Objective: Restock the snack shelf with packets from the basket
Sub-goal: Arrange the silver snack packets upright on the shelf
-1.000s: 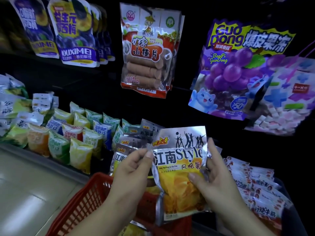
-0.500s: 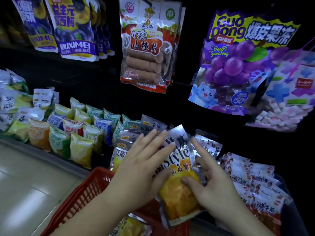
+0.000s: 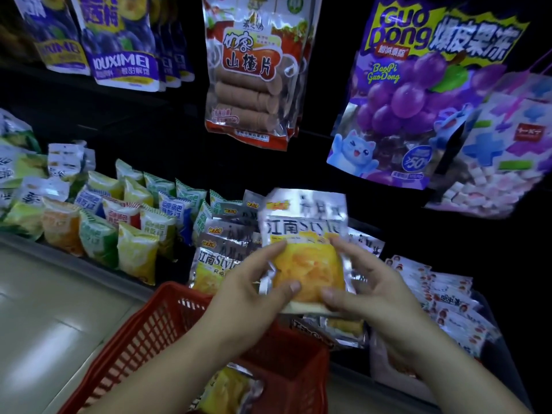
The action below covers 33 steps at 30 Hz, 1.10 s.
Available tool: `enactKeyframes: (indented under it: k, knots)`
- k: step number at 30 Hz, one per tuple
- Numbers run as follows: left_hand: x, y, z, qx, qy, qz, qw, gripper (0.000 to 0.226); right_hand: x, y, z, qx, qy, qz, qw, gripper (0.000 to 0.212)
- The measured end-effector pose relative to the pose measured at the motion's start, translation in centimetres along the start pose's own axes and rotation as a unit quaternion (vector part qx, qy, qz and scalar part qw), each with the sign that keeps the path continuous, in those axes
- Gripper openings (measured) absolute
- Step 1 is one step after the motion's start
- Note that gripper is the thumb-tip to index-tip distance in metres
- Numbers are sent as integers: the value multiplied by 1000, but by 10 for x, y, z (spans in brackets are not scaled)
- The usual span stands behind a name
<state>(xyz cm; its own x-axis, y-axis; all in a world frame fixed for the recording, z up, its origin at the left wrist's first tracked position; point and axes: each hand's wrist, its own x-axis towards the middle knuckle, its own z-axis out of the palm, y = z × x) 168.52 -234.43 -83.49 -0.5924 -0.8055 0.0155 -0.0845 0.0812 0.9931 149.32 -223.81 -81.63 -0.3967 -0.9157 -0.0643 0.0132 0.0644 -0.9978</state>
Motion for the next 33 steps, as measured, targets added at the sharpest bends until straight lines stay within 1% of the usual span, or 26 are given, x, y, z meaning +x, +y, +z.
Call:
enactKeyframes:
  k: [1,2,4,6,7,10,12,16,18,19,20,21,22,24,26,27,30,31,33]
  knots:
    - [2,2,-2,-5,18,-6,1000,60,0,0,-1,-2,-23,8,1000,71]
    - [2,5,-4,-24,18,-15,999,59,0,1,-3,-10,-27,11,1000,69]
    - [1,10,-7,-75,-25,-33,996,61,1,4,-5,-21,7,2,1000,58]
    - [0,12,-11,-70,-47,-38,996,66,3,6,-8,-25,34,-2,999,52]
    - [1,11,-13,-60,-37,-39,997,67,3,7,-10,-31,29,-2,999,54]
    - [2,7,-15,-49,17,-61,997,64,1,8,-13,-40,-15,4,999,66]
    - [0,7,-15,-51,24,-59,997,66,1,6,-13,-23,-21,4,1000,69]
    - [-3,10,-12,-75,1,-43,996,71,0,7,-15,-23,-1,10,1000,71]
    - [-3,11,-11,-72,22,-44,996,72,-1,6,-12,-67,21,6,998,71]
    - [-4,11,-11,-49,35,-38,997,70,-2,4,-11,-113,36,-11,993,69]
    - [-4,11,-9,-10,48,-24,998,68,-3,2,-10,-162,50,-37,985,66]
    - [-6,11,-6,34,60,4,998,63,-5,-1,-7,-187,59,-61,979,61]
    - [-8,10,-2,76,65,42,994,58,-7,-3,-2,-176,61,-72,980,56]
    - [-14,5,11,136,50,140,980,51,-10,-8,14,-68,30,-51,996,54]
    - [-20,-3,27,204,13,224,953,54,-12,-9,30,40,-19,-4,999,53]
    - [-23,-8,34,231,9,248,941,57,-13,-6,36,61,-32,10,998,50]
    - [-22,-15,41,230,10,278,932,54,-8,4,43,75,4,54,996,41]
    - [-23,-15,41,229,-1,291,929,51,-6,8,41,81,21,70,994,37]
    - [-26,-13,42,213,-50,309,926,42,-1,9,36,78,54,89,991,35]
